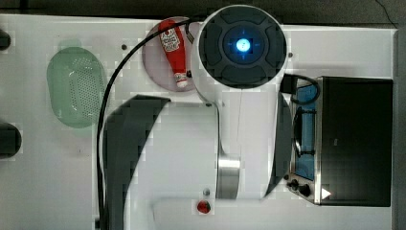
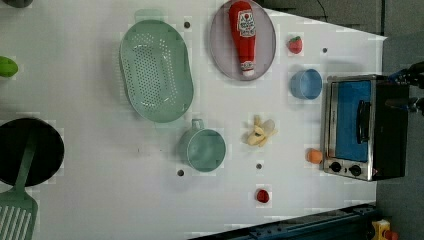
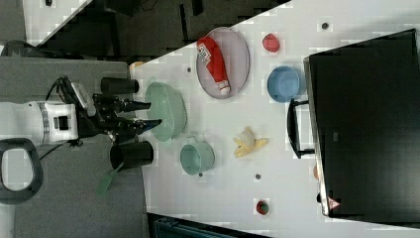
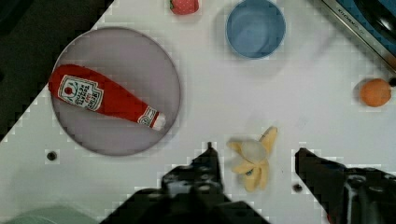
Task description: Pick banana from table and place on oven.
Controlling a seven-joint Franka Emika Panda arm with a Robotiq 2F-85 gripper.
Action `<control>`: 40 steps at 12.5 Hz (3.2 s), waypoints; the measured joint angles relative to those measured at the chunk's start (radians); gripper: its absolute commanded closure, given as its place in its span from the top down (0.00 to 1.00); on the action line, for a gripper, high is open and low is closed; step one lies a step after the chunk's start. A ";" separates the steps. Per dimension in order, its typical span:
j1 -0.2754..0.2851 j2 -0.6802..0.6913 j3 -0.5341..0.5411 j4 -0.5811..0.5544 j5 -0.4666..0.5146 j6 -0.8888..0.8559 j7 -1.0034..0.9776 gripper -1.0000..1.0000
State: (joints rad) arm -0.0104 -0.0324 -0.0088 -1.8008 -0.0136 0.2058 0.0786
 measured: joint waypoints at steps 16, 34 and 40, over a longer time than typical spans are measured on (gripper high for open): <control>-0.005 -0.059 0.037 -0.338 -0.001 0.182 0.000 1.00; -0.003 0.427 0.092 -0.639 -0.005 0.890 0.109 0.72; -0.010 0.414 0.074 -0.623 0.019 0.921 0.115 0.20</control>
State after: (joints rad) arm -0.0202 0.3816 0.0653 -2.4238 0.0055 1.1270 0.1937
